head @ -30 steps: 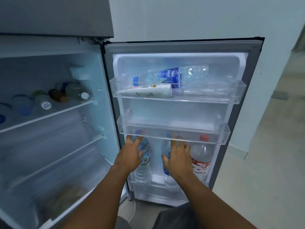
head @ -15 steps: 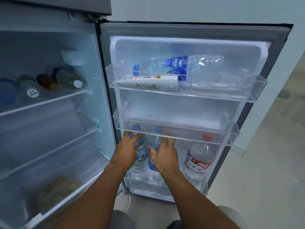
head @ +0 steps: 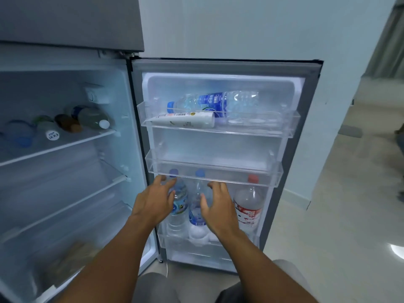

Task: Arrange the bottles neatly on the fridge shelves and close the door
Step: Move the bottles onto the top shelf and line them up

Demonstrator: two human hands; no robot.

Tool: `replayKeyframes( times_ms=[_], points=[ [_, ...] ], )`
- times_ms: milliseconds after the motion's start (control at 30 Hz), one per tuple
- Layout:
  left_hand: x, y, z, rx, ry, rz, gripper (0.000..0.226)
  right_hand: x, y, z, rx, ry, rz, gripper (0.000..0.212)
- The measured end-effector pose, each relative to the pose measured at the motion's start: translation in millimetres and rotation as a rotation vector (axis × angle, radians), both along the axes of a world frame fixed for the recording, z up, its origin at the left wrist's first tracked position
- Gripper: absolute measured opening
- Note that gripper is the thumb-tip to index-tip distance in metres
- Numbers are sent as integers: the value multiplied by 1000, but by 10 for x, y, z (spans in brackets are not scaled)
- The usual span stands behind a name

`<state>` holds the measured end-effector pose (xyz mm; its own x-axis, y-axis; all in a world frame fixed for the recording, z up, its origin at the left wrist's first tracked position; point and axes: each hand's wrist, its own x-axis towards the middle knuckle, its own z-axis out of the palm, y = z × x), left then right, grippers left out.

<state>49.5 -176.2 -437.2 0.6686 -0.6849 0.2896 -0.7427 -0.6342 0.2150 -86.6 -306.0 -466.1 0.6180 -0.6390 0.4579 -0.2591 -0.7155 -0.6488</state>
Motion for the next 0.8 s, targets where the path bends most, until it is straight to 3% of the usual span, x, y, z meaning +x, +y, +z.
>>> replayKeyframes(
  times_ms=[133, 233, 367, 467, 600, 800],
  points=[
    [-224, 145, 338, -214, -197, -58, 26, -301, -11, 308, -185, -149, -15, 11],
    [-318, 137, 508, -253, -258, -109, 34, -465, -64, 529, -342, -195, -99, 18],
    [-428, 15, 601, -79, -202, -177, 63, -567, -224, 639, -370, 52, -239, 49],
    [-562, -114, 601, 36, -140, -204, 72, -677, -311, 679, -369, 211, -241, 48],
    [-737, -241, 615, 41, -129, -227, 69, -788, -338, 733, -408, 243, -159, 47],
    [-832, -304, 700, -18, -127, -207, 49, -1020, -437, 791, -219, -134, -380, 28]
  ],
)
